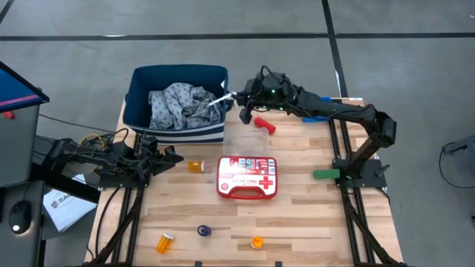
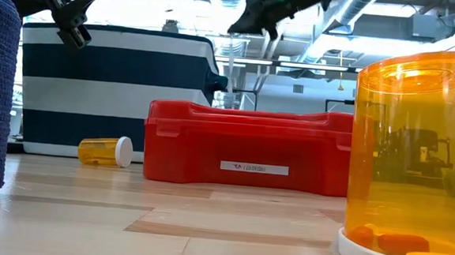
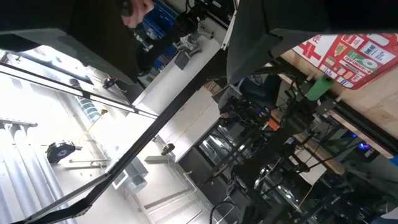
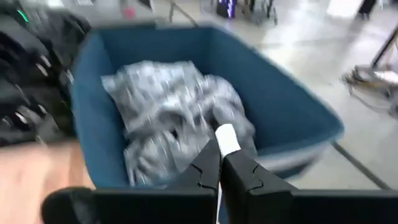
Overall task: Pick & place medical supplies in basket/bin
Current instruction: Put the gray patient gown into the blue laundry organizer
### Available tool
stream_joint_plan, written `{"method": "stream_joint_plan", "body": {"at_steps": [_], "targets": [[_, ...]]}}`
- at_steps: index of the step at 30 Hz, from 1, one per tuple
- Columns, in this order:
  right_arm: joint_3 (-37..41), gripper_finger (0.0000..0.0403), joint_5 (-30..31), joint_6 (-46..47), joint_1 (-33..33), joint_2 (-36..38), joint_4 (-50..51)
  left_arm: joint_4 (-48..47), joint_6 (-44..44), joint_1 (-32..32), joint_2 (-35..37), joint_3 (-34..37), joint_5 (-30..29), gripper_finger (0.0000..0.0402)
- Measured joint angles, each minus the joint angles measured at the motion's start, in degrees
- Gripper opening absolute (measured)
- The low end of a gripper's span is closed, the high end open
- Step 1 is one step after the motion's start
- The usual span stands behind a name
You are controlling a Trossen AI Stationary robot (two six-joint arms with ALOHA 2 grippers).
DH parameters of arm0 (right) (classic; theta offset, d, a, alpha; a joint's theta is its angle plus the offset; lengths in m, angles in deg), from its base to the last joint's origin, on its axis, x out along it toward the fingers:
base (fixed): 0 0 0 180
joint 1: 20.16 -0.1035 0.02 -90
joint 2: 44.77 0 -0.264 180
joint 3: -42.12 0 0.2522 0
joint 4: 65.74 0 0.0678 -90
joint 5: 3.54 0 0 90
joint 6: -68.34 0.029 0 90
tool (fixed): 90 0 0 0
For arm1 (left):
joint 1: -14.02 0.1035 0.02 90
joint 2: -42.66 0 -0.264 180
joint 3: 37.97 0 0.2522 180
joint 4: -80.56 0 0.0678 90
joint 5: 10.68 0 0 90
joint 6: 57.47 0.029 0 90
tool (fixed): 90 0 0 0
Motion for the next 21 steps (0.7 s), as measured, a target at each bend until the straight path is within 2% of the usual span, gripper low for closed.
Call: {"method": "stream_joint_plan", "body": {"at_steps": [15, 17, 21], "targets": [[-6.57, 0.0, -0.47, 1.85, -4.15, -5.31, -12.63, 0.03, -0.63, -0.02, 0.0, 0.0, -0.02, 0.0239], [-8.35, 0.0, -0.54, 2.14, -4.94, -8.33, -16.71, 0.04, -0.62, 0.0, 0.01, 0.0, -0.02, 0.0239], [-11.01, 0.0, -0.68, 3.05, -5.43, -13.22, -15.92, 0.13, -1.49, -0.02, -0.11, -0.01, -0.02, 0.0239]]}}
